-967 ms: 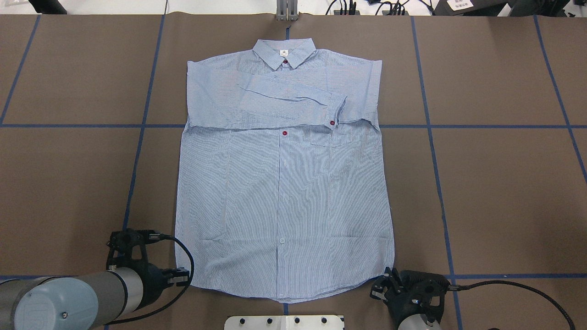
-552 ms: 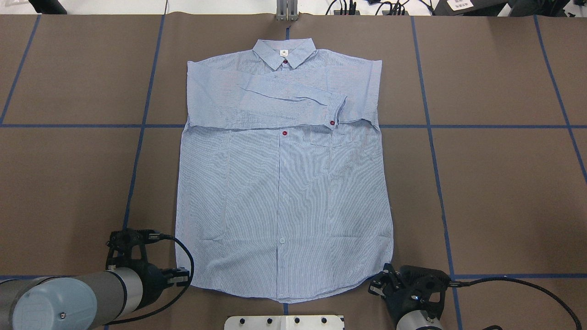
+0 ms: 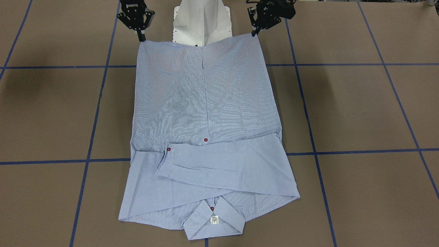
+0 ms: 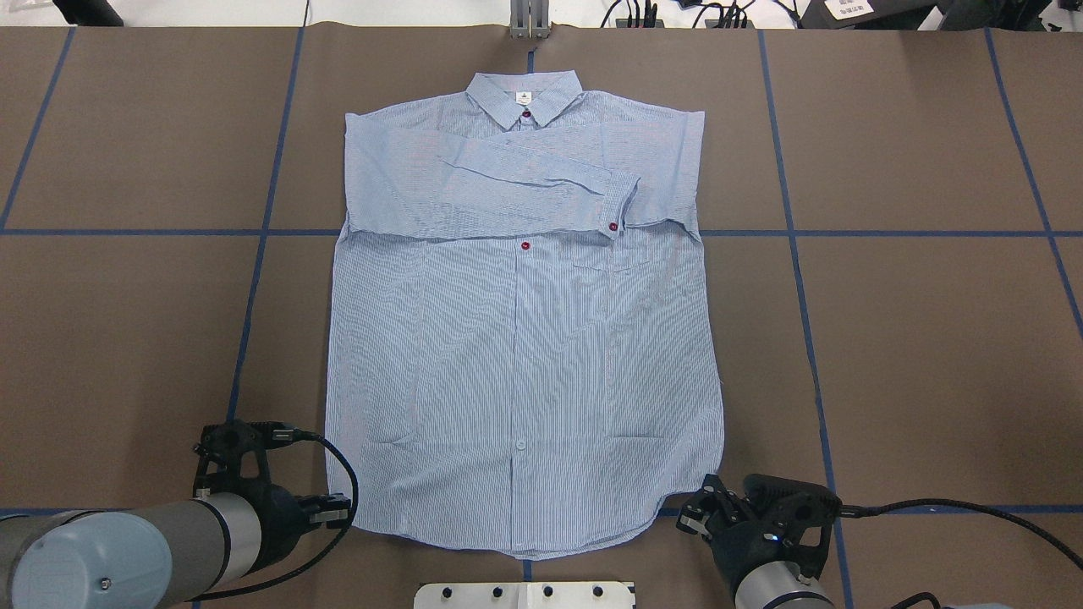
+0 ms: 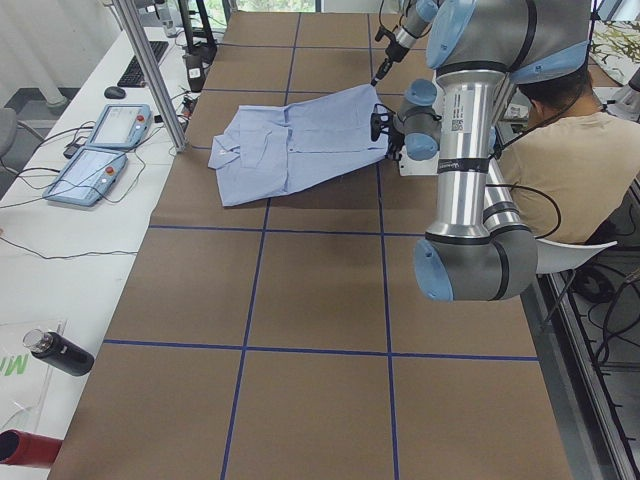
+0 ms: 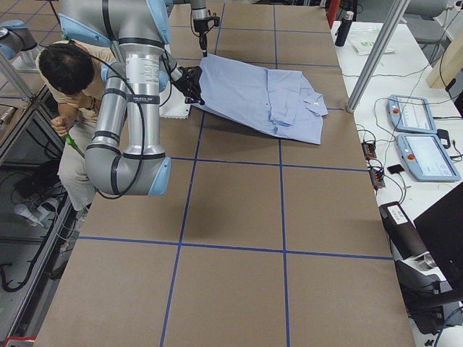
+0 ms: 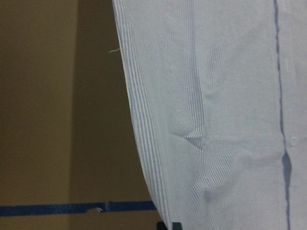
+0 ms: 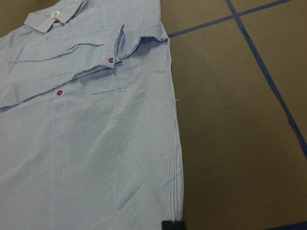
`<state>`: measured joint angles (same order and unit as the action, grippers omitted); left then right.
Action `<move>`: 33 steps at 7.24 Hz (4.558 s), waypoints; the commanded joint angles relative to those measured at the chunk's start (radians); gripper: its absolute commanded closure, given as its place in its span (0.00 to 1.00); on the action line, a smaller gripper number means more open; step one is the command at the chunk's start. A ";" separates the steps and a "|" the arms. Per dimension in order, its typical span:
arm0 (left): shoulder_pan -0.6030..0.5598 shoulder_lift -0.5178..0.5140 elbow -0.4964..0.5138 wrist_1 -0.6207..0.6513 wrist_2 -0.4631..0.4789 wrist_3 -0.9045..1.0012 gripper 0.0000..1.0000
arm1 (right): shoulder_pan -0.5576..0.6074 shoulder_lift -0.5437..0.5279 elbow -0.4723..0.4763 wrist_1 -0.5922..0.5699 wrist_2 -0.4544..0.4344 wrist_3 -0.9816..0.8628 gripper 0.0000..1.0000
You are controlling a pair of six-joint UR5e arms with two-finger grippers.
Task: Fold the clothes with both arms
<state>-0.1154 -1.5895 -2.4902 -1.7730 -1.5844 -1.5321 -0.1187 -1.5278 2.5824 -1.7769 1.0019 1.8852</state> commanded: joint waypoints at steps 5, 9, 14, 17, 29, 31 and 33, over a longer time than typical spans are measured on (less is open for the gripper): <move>-0.355 -0.256 0.157 0.225 -0.135 0.192 1.00 | 0.397 0.262 -0.072 -0.127 0.257 -0.263 1.00; -0.553 -0.391 0.417 0.216 -0.022 0.320 1.00 | 0.672 0.391 -0.447 0.065 0.355 -0.377 1.00; -0.561 -0.512 0.841 -0.063 0.067 0.386 1.00 | 0.745 0.491 -0.816 0.313 0.388 -0.466 1.00; -0.598 -0.524 1.019 -0.198 0.060 0.594 1.00 | 0.792 0.512 -0.979 0.445 0.496 -0.576 1.00; -0.414 -0.081 0.640 -0.551 -0.120 0.391 0.00 | 0.880 0.497 -0.921 0.504 0.733 -0.698 0.00; -0.388 -0.086 0.679 -0.551 -0.072 0.382 0.02 | 0.880 0.497 -0.921 0.504 0.731 -0.698 0.00; -0.386 -0.092 0.698 -0.551 -0.074 0.380 0.23 | 0.878 0.495 -0.918 0.505 0.719 -0.696 0.00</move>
<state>-0.5049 -1.6772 -1.8066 -2.3237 -1.6602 -1.1494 0.7606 -1.0312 1.6627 -1.2728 1.7309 1.1876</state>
